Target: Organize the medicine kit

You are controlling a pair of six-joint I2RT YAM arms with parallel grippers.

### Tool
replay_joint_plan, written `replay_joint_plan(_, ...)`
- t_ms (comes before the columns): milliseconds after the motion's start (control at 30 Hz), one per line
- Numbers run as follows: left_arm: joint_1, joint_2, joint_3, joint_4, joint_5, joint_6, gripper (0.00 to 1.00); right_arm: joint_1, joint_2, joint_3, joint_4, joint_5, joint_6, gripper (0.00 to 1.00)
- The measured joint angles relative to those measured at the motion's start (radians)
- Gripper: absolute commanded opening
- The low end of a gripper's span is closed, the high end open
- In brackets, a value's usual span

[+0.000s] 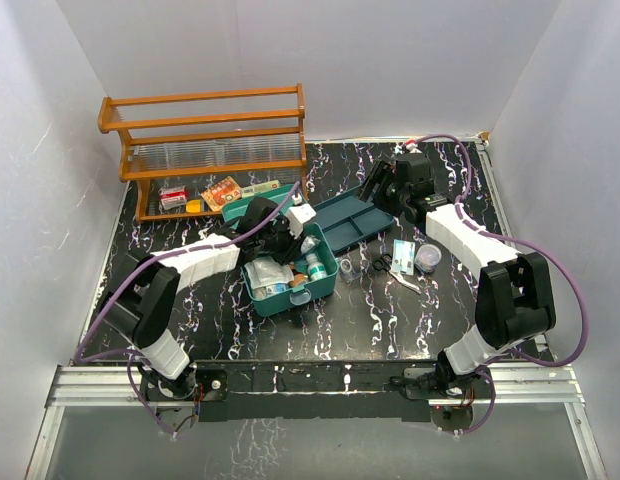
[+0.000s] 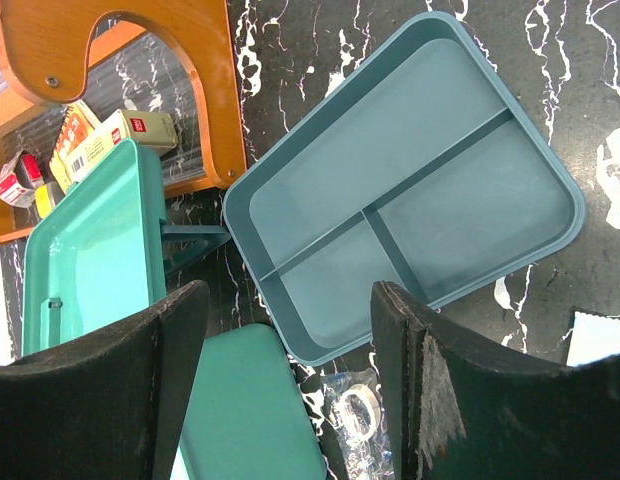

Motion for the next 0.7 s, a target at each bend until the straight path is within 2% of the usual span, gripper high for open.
replay_joint_plan(200, -0.031, 0.0, 0.078, -0.154, -0.125, 0.032, 0.1, -0.002, 0.0, 0.0, 0.0, 0.0, 0.0, 0.63)
replay_joint_plan(433, -0.053, 0.0, 0.097, -0.233, -0.204, 0.033, 0.13, -0.002, 0.0, 0.0, 0.0, -0.003, 0.0, 0.63)
replay_joint_plan(533, -0.055, 0.001, 0.106, -0.251, -0.222, 0.032, 0.17, -0.002, 0.0, 0.0, 0.0, -0.003, 0.001, 0.63)
replay_joint_plan(700, -0.063, 0.017, 0.134, -0.278, -0.233, 0.029, 0.34, -0.002, 0.0, 0.0, 0.0, -0.006, 0.001, 0.63)
